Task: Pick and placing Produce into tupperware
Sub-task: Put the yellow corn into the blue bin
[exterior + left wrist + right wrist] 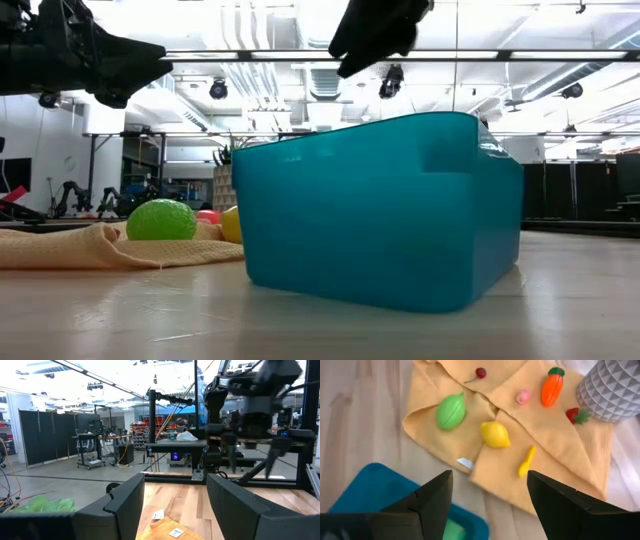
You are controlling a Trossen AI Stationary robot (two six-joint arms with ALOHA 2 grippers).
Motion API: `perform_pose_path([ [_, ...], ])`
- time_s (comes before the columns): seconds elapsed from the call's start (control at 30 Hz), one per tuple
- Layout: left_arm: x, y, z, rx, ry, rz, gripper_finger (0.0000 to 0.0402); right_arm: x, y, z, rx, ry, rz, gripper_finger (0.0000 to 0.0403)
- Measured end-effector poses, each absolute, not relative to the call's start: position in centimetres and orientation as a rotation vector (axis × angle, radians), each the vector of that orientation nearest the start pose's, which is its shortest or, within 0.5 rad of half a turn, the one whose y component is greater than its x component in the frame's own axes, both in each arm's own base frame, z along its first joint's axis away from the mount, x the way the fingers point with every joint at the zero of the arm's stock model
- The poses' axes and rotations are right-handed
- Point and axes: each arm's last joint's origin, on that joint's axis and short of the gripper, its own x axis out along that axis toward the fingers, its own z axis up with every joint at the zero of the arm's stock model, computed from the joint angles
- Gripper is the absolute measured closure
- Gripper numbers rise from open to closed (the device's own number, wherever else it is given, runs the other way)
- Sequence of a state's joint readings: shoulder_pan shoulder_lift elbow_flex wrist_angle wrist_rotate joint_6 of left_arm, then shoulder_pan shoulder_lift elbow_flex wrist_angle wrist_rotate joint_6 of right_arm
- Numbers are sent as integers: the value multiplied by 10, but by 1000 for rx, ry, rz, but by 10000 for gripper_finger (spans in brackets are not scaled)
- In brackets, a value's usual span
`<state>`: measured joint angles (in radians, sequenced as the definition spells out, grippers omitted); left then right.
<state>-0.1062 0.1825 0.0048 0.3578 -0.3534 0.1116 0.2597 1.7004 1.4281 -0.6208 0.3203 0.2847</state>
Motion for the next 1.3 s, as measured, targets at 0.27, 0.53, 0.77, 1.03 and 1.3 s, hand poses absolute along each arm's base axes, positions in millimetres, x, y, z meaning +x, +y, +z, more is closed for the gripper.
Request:
perform_pose_path([
  [0.27,106,-1,184,70,-161,256,200,366,27,278,29,882,-135,156],
  [0.53,107,-1,183,72,-153,256,200,373,-23,265,108,837,-112,158],
  [0.77,108,-1,182,76,-134,256,200,389,-40,238,152,858,-157,159],
  [1.03,108,-1,182,75,-137,259,200,409,-44,204,242,926,-225,159],
  [1.3,108,-1,182,76,-136,259,200,429,-46,176,285,983,-255,160],
])
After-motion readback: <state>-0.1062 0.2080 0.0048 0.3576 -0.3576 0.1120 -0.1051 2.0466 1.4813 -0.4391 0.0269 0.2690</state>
